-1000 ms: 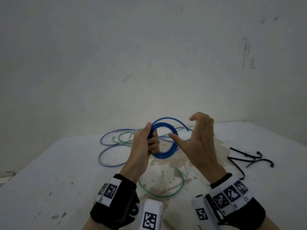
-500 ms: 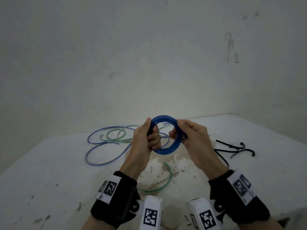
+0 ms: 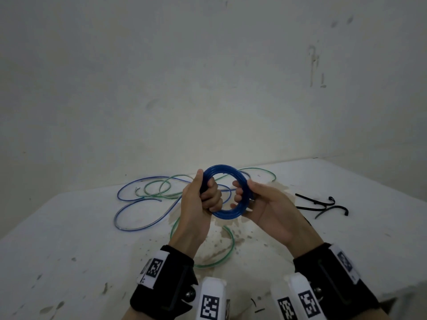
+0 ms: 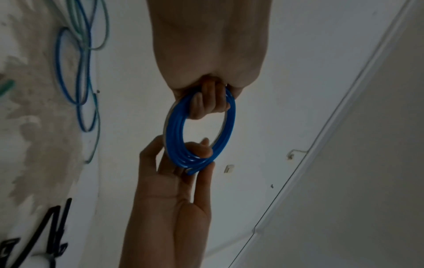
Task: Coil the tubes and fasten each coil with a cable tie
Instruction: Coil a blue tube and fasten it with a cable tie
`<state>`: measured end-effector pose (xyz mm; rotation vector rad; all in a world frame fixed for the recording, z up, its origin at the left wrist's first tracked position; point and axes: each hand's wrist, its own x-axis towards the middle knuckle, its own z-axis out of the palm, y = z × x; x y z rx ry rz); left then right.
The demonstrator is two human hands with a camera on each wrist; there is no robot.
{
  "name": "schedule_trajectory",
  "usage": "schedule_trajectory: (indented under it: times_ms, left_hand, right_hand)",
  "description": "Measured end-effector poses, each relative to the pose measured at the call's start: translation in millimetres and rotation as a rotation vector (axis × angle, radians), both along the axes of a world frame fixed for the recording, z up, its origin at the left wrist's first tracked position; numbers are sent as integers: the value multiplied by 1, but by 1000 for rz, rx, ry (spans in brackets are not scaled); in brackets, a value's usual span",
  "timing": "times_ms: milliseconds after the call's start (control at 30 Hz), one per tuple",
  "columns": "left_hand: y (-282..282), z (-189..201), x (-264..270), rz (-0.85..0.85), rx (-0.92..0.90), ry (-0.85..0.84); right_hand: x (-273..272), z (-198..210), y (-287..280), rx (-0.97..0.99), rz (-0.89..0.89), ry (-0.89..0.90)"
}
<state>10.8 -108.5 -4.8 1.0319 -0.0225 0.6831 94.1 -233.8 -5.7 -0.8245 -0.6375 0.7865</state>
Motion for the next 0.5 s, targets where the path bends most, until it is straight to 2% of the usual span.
schedule_trajectory:
  times_ms: [167,267,400,500]
  left_hand:
    - [-3,-4,-3,-75,-56,-21]
    - [2,-5,-10,-174,-34,11]
    - [16,1,-23,-306,135,146]
    - [21,8,-27,-319,263,274]
  right_hand:
    - [-2,0,3,110,88,118]
    - [1,6,2,64,68,36]
    - [4,17,-4,-96,72,-116]
    - [3,19,-3,-198,78,-204]
